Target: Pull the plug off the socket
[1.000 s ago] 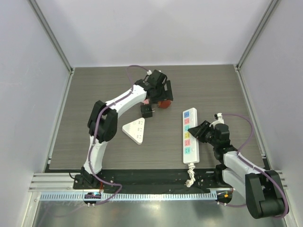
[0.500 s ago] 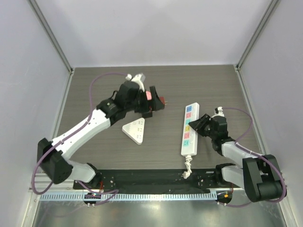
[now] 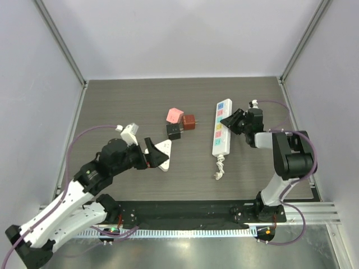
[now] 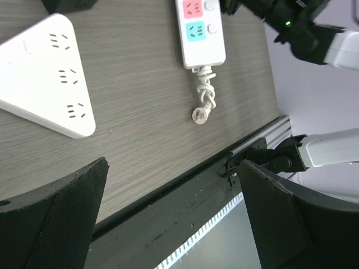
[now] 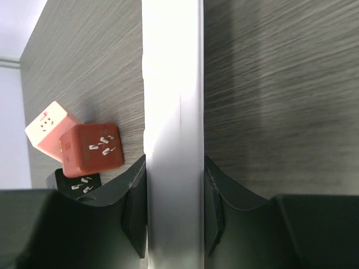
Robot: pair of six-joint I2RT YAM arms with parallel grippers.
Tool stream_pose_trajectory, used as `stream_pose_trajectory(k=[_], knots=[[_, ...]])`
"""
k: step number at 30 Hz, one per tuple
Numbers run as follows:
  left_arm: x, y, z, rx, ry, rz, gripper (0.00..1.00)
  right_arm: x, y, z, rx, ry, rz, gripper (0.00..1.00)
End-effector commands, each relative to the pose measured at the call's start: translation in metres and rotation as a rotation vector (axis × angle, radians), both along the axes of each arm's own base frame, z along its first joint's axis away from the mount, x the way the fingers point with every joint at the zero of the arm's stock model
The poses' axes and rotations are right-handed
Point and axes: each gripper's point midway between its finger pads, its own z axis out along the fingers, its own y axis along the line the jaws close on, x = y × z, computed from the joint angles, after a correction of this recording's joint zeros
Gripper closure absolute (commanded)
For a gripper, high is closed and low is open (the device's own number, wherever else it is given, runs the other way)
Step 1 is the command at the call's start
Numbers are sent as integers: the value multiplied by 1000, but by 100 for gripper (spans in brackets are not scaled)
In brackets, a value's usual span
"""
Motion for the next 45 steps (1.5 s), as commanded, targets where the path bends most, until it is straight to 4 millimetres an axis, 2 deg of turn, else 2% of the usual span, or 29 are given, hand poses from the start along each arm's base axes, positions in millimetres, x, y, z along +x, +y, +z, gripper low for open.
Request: stream_pose_trajectory(k=[1,2,3,5,6,8,9,11,14,16,17,21,22,24,25,29,31,32,34,35,36,37,38,40,41,42,43,44,45], knots=[[-10,30,-9,77,-20,59,0,15,16,29,114,-132,167,99],[-7,38,-12,102,-28,94,0,17,16,24,120,-138,171,99],[-8,45,-18,134,-24,112,0,20,4,21,113,-132,143,96],[-10,52,-26,153,-18,127,0,21,-2,10,70,-94,137,88],[-11,53,-30,159,-14,133,0,21,-3,7,53,-75,141,70],[-13,55,-38,157,-4,139,0,21,-8,-1,-2,-29,145,56],[-12,55,-37,144,-8,145,0,21,-12,-3,-30,-12,135,45],[-11,58,-38,122,-5,187,0,16,-21,-9,-83,54,120,38],[-8,67,-48,115,12,258,0,8,-29,-7,-152,106,94,24],[-7,68,-50,84,11,285,0,10,-41,5,-228,98,56,16],[-6,68,-51,79,10,294,0,4,-46,4,-254,134,39,3],[-2,71,-51,61,7,332,0,-15,-75,21,-379,137,-64,0],[-1,72,-50,62,4,341,0,-18,-79,39,-392,96,-90,0],[1,76,-51,69,-5,361,0,-32,-79,43,-394,97,-87,0],[2,77,-50,66,-12,366,0,-38,-67,50,-392,74,-59,0],[3,76,-52,37,-33,367,0,-72,-48,73,-337,-8,-20,0],[2,69,-48,-13,-44,346,0,-85,-36,75,-284,-26,18,0],[1,67,-45,-38,-54,338,0,-94,-30,69,-245,-30,35,0],[-1,57,-45,-95,-56,302,0,-110,-9,85,-157,-105,124,0],[-3,56,-40,-129,-73,292,0,-120,-2,78,-105,-112,145,0],[-4,53,-43,-149,-71,282,0,-131,9,101,-59,-207,197,0],[-7,50,-43,-173,-67,266,0,-139,15,105,-22,-236,217,0],[-9,48,-43,-193,-69,254,0,-148,18,100,6,-258,226,0],[-14,46,-40,-251,-101,228,0,-170,29,119,96,-349,264,0],[-18,44,-38,-285,-101,212,0,-180,32,108,125,-369,273,0],[-21,46,-27,-346,-141,209,0,-187,34,106,175,-367,266,0],[-23,46,-34,-366,-141,203,0,-196,35,115,193,-432,276,0],[-27,42,-30,-397,-141,178,0,-202,34,96,215,-410,260,0],[-30,35,-33,-389,-127,135,0,-205,33,90,231,-405,246,0]])
